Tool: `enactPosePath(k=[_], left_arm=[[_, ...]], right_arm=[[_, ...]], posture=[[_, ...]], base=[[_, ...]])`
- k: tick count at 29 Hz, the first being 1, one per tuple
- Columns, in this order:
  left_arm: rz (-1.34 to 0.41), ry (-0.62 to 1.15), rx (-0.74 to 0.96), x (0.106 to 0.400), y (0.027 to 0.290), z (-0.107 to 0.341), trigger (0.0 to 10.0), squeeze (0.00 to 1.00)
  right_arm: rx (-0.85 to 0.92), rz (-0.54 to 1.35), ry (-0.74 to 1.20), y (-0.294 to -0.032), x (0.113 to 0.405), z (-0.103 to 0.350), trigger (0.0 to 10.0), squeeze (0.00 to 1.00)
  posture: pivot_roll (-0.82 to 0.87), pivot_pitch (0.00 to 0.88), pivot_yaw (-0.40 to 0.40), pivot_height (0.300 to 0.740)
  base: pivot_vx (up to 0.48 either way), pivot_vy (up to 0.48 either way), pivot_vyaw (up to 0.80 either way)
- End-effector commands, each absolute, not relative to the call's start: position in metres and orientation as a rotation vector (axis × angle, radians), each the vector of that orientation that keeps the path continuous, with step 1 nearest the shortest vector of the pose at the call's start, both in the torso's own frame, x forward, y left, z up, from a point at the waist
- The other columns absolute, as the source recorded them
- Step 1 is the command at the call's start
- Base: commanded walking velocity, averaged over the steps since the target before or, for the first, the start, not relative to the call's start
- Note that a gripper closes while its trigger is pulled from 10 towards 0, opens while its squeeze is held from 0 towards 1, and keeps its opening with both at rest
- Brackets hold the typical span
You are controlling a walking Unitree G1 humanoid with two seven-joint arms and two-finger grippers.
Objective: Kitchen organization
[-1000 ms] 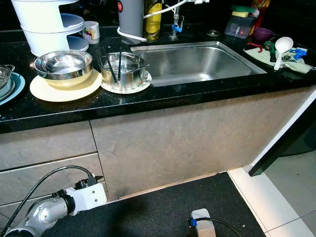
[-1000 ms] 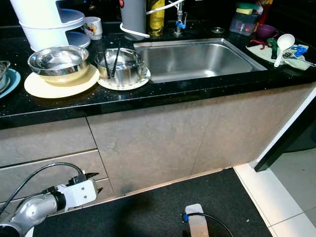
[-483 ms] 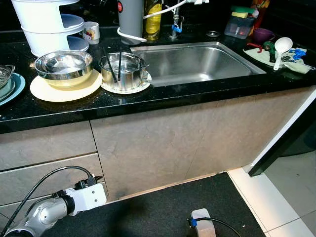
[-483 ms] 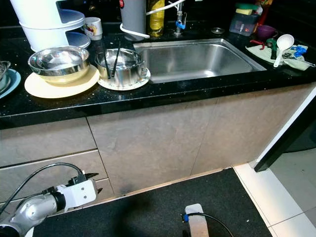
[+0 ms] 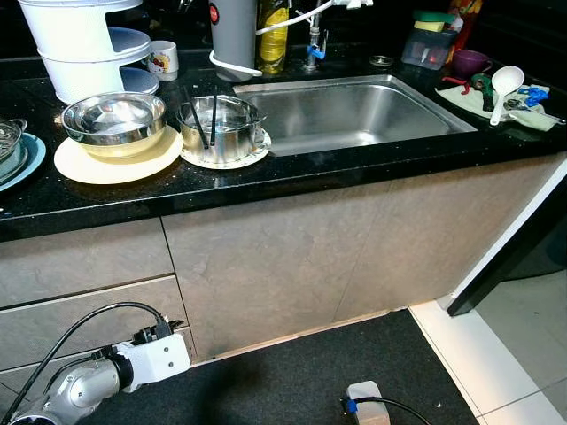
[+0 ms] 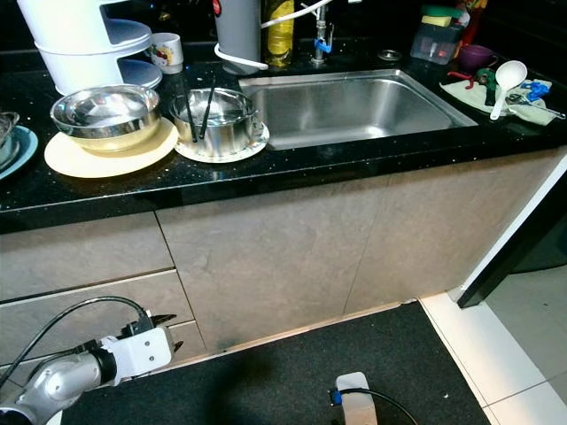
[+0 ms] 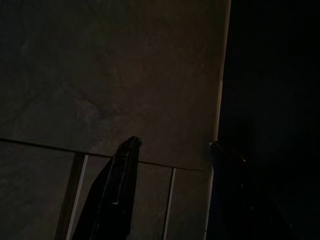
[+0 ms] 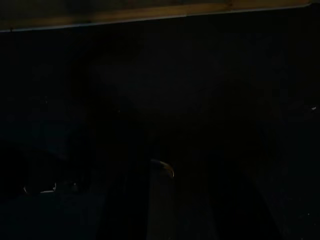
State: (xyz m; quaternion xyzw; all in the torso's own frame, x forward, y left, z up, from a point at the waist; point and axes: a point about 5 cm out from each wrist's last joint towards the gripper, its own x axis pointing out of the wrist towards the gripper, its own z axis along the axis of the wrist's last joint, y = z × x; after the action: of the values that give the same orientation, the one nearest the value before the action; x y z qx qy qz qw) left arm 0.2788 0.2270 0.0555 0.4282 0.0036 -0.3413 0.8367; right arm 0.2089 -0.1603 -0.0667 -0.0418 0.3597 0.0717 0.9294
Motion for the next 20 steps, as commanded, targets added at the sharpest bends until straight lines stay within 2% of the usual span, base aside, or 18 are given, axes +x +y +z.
enactPosePath(k=[1,5,13,14,15,16,19,20], left_arm=[[-0.764,0.015,0.912,0.273,0.223,0.049,10.0,0.0],[-0.821,-0.011,0.917,0.271,0.216,0.05,10.0,0.0],[-0.788,0.016,0.894,0.273,0.219,0.048,10.0,0.0],[-0.727,0.066,0.803,0.277,0.219,0.046,10.0,0.0],[-0.632,0.119,0.634,0.285,0.214,0.045,10.0,0.0],[-0.6,0.125,0.576,0.289,0.209,0.046,10.0,0.0],[-0.572,0.1,0.541,0.294,0.201,0.05,10.0,0.0],[-0.524,0.111,0.47,0.301,0.166,0.054,10.0,0.0]], right_arm=[[-0.08,0.14,0.752,-0.163,0.206,-0.069,10.0,0.0],[-0.08,0.139,0.753,-0.163,0.206,-0.068,10.0,0.0],[-0.072,0.126,0.758,-0.164,0.203,-0.07,10.0,0.0],[-0.072,0.123,0.759,-0.164,0.202,-0.071,10.0,0.0],[-0.071,0.119,0.761,-0.165,0.2,-0.071,10.0,0.0],[-0.071,0.117,0.761,-0.166,0.2,-0.072,10.0,0.0],[-0.071,0.115,0.762,-0.167,0.199,-0.072,10.0,0.0],[-0.071,0.111,0.764,-0.168,0.199,-0.072,10.0,0.0]], posture=[[-0.05,0.15,-0.046,0.74],[-0.05,0.152,-0.046,0.74],[-0.06,0.155,-0.036,0.74],[-0.06,0.157,-0.033,0.74],[-0.06,0.16,-0.031,0.74],[-0.06,0.16,-0.031,0.74],[-0.06,0.161,-0.03,0.74],[-0.06,0.161,-0.022,0.74]], base=[[0.0,0.0,0.0],[0.0,0.0,0.0],[0.0,0.0,0.0],[0.0,0.0,0.0],[0.0,0.0,0.0],[0.0,0.0,0.0],[0.0,0.0,0.0],[0.0,0.0,0.0]])
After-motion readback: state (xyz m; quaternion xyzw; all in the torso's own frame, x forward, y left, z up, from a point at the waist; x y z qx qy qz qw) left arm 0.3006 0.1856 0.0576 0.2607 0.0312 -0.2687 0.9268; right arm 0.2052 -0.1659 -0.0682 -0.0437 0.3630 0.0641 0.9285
